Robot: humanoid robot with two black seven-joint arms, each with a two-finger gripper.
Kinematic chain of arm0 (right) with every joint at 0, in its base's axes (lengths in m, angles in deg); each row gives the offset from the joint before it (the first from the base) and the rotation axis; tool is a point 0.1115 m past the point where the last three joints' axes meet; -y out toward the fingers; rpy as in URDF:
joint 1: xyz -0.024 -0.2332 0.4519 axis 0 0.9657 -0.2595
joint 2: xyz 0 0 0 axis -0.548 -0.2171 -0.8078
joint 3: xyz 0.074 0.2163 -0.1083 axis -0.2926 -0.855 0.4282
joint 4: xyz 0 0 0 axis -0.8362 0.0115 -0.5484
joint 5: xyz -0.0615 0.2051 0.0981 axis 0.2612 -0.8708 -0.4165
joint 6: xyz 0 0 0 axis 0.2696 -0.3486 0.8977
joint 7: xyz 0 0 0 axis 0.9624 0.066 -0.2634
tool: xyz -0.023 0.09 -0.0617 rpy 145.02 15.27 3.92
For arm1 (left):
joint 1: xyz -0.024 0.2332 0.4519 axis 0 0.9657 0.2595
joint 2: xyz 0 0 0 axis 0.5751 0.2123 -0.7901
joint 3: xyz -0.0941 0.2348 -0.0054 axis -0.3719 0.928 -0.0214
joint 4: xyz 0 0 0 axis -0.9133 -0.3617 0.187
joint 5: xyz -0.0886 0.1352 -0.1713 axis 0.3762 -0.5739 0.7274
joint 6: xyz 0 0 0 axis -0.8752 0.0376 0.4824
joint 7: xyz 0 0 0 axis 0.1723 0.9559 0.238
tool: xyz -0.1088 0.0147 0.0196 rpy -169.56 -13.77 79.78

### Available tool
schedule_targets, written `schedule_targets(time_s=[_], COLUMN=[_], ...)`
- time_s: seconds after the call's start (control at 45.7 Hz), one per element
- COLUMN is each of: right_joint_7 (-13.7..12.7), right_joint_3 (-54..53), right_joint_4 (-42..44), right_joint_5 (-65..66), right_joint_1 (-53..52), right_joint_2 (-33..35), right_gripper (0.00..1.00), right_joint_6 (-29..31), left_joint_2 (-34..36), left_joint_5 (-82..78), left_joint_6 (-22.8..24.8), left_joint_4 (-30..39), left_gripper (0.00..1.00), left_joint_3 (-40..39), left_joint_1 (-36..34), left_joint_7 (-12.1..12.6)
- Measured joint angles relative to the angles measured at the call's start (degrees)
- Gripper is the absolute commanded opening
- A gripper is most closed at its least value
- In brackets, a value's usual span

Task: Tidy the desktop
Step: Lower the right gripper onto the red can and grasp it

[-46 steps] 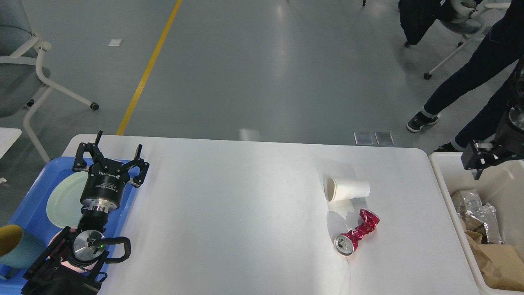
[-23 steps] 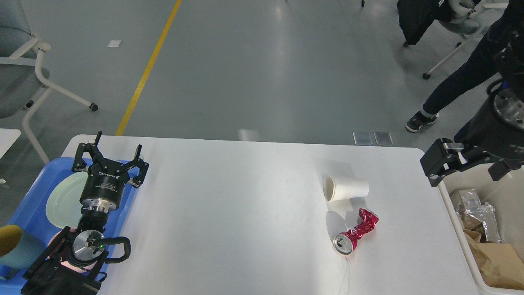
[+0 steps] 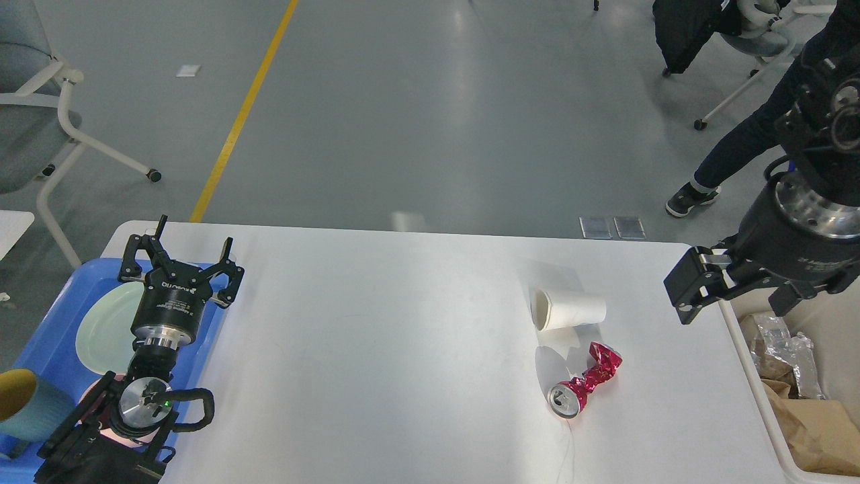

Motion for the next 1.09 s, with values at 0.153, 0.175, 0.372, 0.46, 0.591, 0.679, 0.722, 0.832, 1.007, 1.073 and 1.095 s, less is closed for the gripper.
schedule_targets(time_s=[0.153,0.175,0.372,0.46,0.591,0.679,0.722,0.832,1.007,1.073,1.095], right_joint_7=[-0.2,-0.3,-0.5,-0.5,-0.5,-0.5,-0.6,-0.6,-0.6,-0.6,-0.6], right_joint_3=[-2.8,-2.9,-4.2,-7.0,-9.8,-10.7,-11.1,-12.3,-13.1,-13.5,-13.7], right_joint_4=[7.7,8.6,17.9,21.8,26.0,27.9,29.1,32.8,35.3,35.5,35.6], right_joint_5=[-9.7,-12.2,-28.4,-29.3,-29.5,-29.5,-29.5,-29.5,-29.4,-29.4,-29.3], right_joint_1=[10.5,11.8,25.8,32.8,42.8,48.4,50.7,55.9,59.4,60.4,60.8], right_joint_2=[-0.5,-0.6,-3.3,-5.4,-8.1,-8.9,-9.0,-9.1,-9.2,-9.4,-9.5], right_gripper=[0.88,0.89,0.89,0.90,0.93,0.93,0.93,0.93,0.93,0.92,0.92], right_joint_6=[-5.4,-6.2,-12.0,-15.4,-25.5,-32.7,-34.4,-36.3,-37.0,-37.3,-37.4], left_joint_2=[0.0,0.0,0.0,0.0,0.0,0.0,0.0,0.0,-0.1,-0.1,-0.1], left_joint_5=[0.0,0.0,0.0,0.0,0.0,0.0,0.0,0.0,0.0,0.0,0.0], left_joint_6=[0.0,0.0,0.0,0.0,0.0,0.0,0.0,0.0,0.0,0.0,0.0], left_joint_4=[0.0,0.0,0.0,0.0,0.0,0.0,0.0,0.0,0.0,0.0,0.0], left_gripper=[0.96,0.96,0.96,0.96,0.96,0.96,0.96,0.96,0.96,0.96,0.96], left_joint_3=[0.0,0.0,0.0,0.0,0.0,0.0,0.0,0.0,0.0,0.0,0.0], left_joint_1=[0.0,0.0,0.0,0.0,0.0,-0.1,-0.1,-0.1,-0.1,-0.1,-0.1], left_joint_7=[0.0,0.0,0.0,0.0,0.0,0.0,0.0,0.0,0.0,0.0,0.0])
